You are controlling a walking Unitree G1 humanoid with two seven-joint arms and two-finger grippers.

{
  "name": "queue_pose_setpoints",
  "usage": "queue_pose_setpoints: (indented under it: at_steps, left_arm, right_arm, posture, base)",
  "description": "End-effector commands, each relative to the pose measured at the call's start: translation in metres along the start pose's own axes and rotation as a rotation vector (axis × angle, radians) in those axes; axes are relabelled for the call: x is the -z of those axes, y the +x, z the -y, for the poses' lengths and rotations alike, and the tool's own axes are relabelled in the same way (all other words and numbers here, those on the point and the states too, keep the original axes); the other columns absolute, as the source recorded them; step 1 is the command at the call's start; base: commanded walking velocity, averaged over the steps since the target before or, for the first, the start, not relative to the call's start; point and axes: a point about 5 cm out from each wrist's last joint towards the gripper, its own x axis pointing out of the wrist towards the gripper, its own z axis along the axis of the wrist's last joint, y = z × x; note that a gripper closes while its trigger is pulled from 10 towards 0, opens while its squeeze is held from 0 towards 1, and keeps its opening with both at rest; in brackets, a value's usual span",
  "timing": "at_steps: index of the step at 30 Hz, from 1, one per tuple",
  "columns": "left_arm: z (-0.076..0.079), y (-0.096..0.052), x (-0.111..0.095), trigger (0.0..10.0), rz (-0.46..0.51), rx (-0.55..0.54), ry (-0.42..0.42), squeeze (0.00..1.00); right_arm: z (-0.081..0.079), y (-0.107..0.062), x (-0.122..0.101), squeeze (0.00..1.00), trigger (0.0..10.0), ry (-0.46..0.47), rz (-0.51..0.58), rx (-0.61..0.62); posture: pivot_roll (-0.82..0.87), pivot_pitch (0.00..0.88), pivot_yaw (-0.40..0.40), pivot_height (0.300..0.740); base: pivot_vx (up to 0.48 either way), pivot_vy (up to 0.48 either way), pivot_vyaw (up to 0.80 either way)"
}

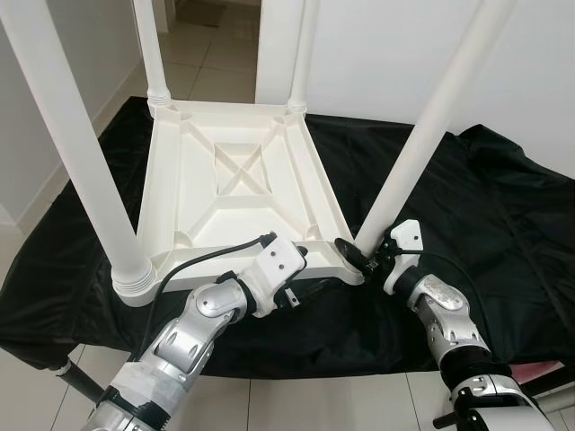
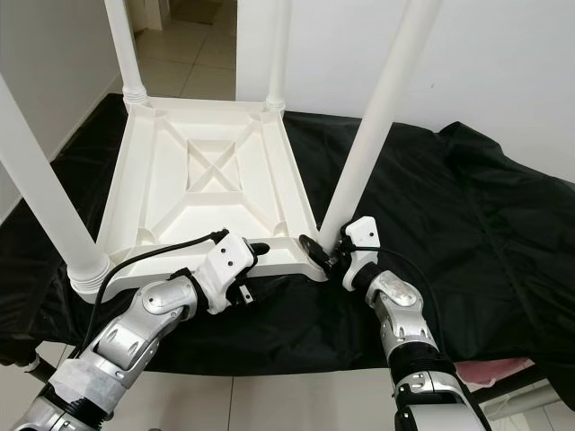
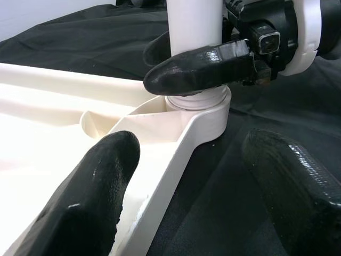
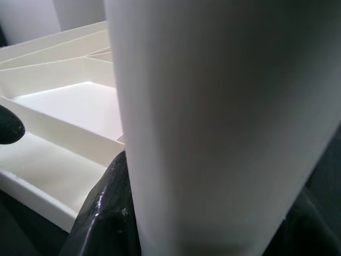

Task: Building children table

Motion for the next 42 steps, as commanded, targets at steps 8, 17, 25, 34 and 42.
queue_pose_setpoints:
  at_steps: [8, 17, 25, 34, 42]
  left_arm:
    - [0.001, 0.002, -0.003, 10.0, 0.001, 0.038, 0.03, 0.0]
    - [0.002, 0.003, -0.004, 10.0, 0.004, 0.046, 0.035, 0.0]
    - [0.003, 0.002, -0.003, 10.0, 0.002, 0.051, 0.035, 0.0]
    - [0.001, 0.005, -0.004, 10.0, 0.002, 0.059, 0.043, 0.0]
    - [-0.006, 0.003, -0.005, 10.0, 0.002, 0.033, 0.046, 0.0]
  right_arm:
    - [-0.012, 0.001, 0.009, 0.0, 10.0, 0.006, -0.028, 0.11]
    - [-0.021, 0.001, 0.016, 0.0, 10.0, 0.075, -0.029, 0.365]
    - [-0.037, -0.001, 0.019, 0.0, 10.0, 0.115, -0.036, 0.586]
    - [-0.052, 0.008, 0.007, 0.0, 10.0, 0.137, 0.022, 0.595]
    - [-0.054, 0.009, 0.001, 1.0, 10.0, 0.123, 0.044, 0.569]
  posture:
    - [0.01, 0.0, -0.101, 0.74]
    - [0.0, 0.0, -0.092, 0.74]
    - [0.0, 0.0, -0.09, 0.74]
    - [-0.01, 0.0, -0.088, 0.74]
    - [0.0, 0.0, -0.096, 0.74]
  base:
    - [0.0, 0.0, 0.0]
    - [0.0, 0.0, 0.0]
    - [0.0, 0.0, 0.0]
    - [0.0, 0.0, 0.0]
    - [0.0, 0.0, 0.0]
